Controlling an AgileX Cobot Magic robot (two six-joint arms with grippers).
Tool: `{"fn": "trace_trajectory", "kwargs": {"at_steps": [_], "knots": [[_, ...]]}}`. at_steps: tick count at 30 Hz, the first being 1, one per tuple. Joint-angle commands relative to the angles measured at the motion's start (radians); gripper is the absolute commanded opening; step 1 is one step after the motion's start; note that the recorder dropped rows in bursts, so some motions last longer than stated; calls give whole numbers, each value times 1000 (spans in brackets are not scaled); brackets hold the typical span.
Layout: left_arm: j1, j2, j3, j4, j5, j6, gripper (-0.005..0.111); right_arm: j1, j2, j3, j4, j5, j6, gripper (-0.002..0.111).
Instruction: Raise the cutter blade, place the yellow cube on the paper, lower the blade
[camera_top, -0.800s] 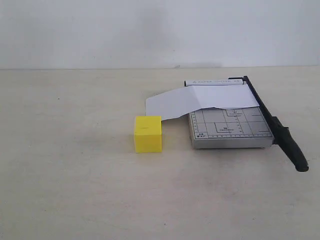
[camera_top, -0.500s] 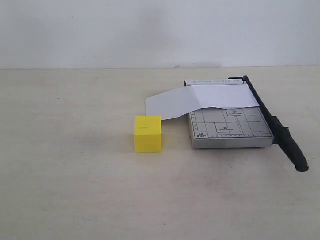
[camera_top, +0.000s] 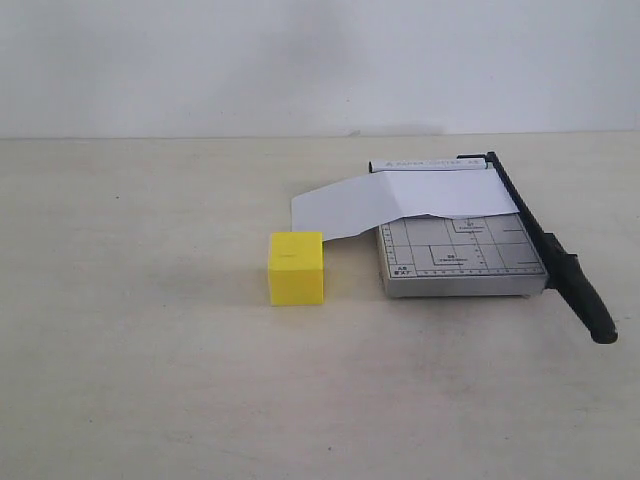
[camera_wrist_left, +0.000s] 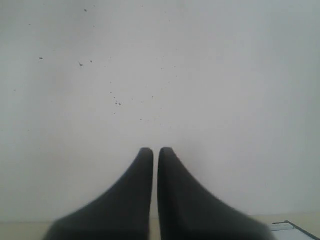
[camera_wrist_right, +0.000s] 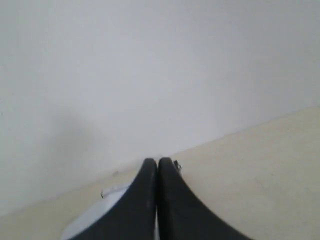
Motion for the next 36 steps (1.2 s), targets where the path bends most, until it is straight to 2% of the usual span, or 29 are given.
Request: {"fn": "trace_trajectory", "kwargs": {"at_steps": [1,5,7,9,12,15,17,23,25,28,36], "knots": [[-1,-4,0,-8,1,-8,4,-1,-5,0,62,-83,49,0],[-1,-4,0,-8,1,-8,4,0,-5,0,75,-90,132,0],[-1,-4,0,-8,1,-8,4,0,-5,0,75,-27,188,0],[-1,-4,0,-8,1,-8,4,0,-5,-55,62,100,152,3],[-1,-4,0,-4,1,-8,4,0,-5,-181,49,329,-18,18],[-1,-4,0,-4,1,-8,4,0,35,-316,40,435,-114,45],[-1,-4,0,-4,1,-8,4,-1,125,-409,-4,525,-98,58],[-1,-4,0,-4,2,-8,4,-1,522,-631,-191,820,-112,59],[-1,-4,0,-4,2,-8,4,-1,675,-698,-196,877,-139,66],[-1,-4,0,-4,2,-8,4,-1,881,-795,-191,920,-203,77],[-1,-4,0,-4,2,-8,4,-1,1257,-965,-196,956,-276,78]]}}
